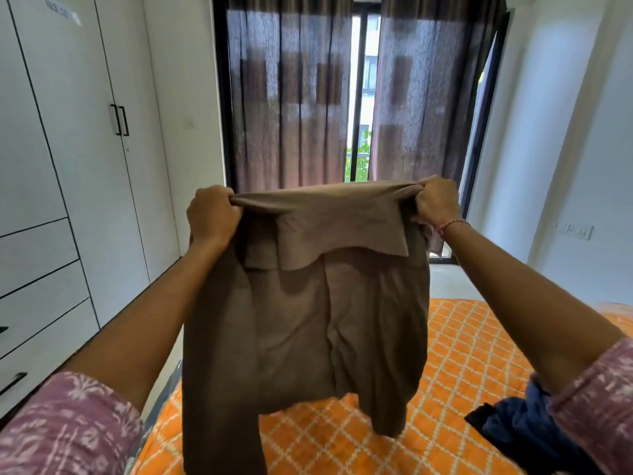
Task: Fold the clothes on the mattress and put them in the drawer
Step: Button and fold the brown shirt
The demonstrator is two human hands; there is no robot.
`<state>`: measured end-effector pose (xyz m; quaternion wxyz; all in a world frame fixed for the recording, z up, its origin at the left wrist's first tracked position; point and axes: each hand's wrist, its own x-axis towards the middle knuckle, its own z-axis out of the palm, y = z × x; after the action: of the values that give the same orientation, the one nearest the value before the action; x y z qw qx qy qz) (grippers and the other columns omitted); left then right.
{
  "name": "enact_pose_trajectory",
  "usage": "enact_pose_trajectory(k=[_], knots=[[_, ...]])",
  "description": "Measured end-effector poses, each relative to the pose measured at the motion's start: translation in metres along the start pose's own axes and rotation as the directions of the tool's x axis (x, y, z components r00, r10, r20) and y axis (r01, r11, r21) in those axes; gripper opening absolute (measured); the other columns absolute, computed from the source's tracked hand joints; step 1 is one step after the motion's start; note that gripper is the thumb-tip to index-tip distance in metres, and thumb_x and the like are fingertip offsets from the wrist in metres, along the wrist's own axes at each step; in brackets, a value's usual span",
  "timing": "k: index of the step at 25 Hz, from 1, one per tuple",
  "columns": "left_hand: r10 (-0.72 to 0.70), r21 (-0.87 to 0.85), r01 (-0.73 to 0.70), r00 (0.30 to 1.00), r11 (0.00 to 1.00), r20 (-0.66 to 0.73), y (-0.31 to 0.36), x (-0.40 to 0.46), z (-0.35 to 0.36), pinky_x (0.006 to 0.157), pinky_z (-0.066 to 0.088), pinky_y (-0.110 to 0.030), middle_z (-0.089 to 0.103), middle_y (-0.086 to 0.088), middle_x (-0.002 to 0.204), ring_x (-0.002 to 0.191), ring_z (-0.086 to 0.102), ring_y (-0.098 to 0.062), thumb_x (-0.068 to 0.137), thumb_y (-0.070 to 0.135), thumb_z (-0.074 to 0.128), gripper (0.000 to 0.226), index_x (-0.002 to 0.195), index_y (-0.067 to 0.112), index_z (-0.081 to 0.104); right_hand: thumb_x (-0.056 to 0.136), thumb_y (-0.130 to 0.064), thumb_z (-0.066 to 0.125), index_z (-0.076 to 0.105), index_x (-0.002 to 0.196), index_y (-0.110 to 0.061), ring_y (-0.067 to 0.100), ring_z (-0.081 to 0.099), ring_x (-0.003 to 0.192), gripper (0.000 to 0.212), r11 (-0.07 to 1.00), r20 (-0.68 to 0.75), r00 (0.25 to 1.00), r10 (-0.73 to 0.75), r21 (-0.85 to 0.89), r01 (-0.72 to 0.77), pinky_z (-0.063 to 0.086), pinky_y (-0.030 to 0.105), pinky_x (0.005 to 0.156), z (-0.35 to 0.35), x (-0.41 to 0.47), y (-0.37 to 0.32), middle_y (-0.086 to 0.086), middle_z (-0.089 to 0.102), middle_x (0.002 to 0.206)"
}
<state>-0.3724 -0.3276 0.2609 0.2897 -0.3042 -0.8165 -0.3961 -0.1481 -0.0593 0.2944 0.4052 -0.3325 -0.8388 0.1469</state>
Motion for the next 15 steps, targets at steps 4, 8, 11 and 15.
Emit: enact_pose_trajectory(k=[4, 8, 11, 15], knots=[[-0.180, -0.070, 0.233, 0.880, 0.970, 0.439, -0.013, -0.008, 0.014, 0.068, 0.056, -0.035, 0.068, -0.023, 0.092, 0.088, 0.066, -0.038, 0.086, -0.003, 0.053, 0.018, 0.091, -0.003, 0.070, 0.093, 0.003, 0.044, 0.053, 0.071, 0.000, 0.032, 0.056, 0.077, 0.024, 0.976, 0.426, 0.892, 0.152, 0.078, -0.204, 0.054, 0.041, 0.064, 0.013, -0.010, 0.010, 0.023, 0.057, 0.088], [0.024, 0.066, -0.029, 0.997, 0.997, 0.068, -0.012, -0.033, 0.030, 0.079, 0.051, -0.043, 0.067, -0.024, 0.097, 0.088, 0.064, -0.039, 0.089, 0.003, 0.047, 0.025, 0.101, -0.003, 0.068, 0.091, 0.002, 0.040, 0.063, 0.094, 0.008, 0.039, 0.060, 0.092, 0.025, 0.987, -0.022, 0.998, -0.061, -0.148, 0.057, 0.045, 0.042, 0.077, 0.028, -0.021, 0.012, 0.025, 0.064, 0.100], [-0.033, 0.352, -0.059, 0.967, 0.934, 0.252, -0.020, -0.047, 0.032, 0.075, 0.050, -0.042, 0.064, -0.023, 0.097, 0.088, 0.062, -0.039, 0.092, 0.003, 0.043, 0.020, 0.094, -0.004, 0.062, 0.093, -0.002, 0.039, 0.060, 0.105, 0.011, 0.046, 0.058, 0.103, 0.027, 0.964, 0.079, 0.997, -0.004, -0.265, 0.025, 0.047, 0.045, 0.084, 0.034, -0.031, 0.021, 0.032, 0.060, 0.112], [-0.111, 0.431, -0.018, 0.956, 0.902, 0.273, -0.030, -0.053, 0.034, 0.073, 0.049, -0.038, 0.064, -0.018, 0.093, 0.085, 0.063, -0.035, 0.094, 0.004, 0.044, 0.019, 0.091, -0.001, 0.062, 0.096, -0.003, 0.039, 0.061, 0.105, 0.008, 0.042, 0.060, 0.101, 0.027, 0.934, 0.046, 0.999, -0.025, -0.355, 0.040, 0.048, 0.042, 0.083, 0.044, -0.059, 0.020, 0.027, 0.063, 0.110]])
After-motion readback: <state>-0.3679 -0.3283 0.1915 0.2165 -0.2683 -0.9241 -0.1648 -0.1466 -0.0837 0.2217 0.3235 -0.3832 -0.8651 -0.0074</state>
